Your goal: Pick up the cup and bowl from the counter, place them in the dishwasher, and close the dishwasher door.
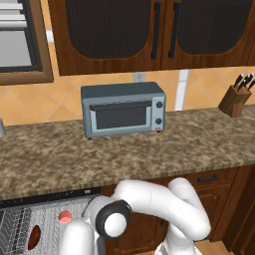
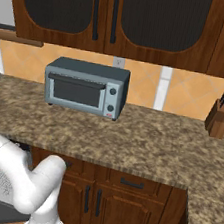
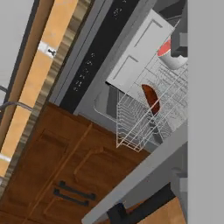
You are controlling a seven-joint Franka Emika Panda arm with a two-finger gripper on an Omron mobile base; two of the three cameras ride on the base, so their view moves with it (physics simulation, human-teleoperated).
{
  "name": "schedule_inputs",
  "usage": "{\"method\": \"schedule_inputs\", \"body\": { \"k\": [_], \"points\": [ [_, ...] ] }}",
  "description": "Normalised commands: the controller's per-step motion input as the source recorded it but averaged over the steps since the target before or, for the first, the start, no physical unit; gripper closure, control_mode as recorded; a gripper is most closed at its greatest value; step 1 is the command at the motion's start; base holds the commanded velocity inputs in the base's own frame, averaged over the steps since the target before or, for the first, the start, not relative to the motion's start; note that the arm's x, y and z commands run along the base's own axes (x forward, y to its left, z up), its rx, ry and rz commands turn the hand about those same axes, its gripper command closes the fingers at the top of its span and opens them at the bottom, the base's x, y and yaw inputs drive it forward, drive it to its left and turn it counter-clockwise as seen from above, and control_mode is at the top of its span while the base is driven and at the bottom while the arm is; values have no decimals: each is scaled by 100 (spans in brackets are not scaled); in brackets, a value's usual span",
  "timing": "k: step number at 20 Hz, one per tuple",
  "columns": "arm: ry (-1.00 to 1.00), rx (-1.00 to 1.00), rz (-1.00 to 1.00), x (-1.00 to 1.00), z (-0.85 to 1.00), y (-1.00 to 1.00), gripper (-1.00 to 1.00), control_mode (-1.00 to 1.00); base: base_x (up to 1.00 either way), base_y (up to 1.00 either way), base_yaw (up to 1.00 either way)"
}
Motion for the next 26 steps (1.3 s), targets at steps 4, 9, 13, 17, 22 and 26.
{"method": "schedule_inputs", "body": {
  "k": [4,9,13,17,22,26],
  "points": [
    [-31,-8,-13,48,-100,27,-100,-100,0,0,0],
    [-23,-9,-13,34,-51,51,-100,-100,0,0,0],
    [-5,-10,0,-30,-15,36,-100,-100,0,0,0],
    [-6,-15,-6,0,-68,27,-100,-100,0,0,0],
    [-6,-18,-18,2,-83,14,-100,-100,0,0,0],
    [-1,-17,-21,3,-73,5,-100,-100,0,0,0]
  ]
}}
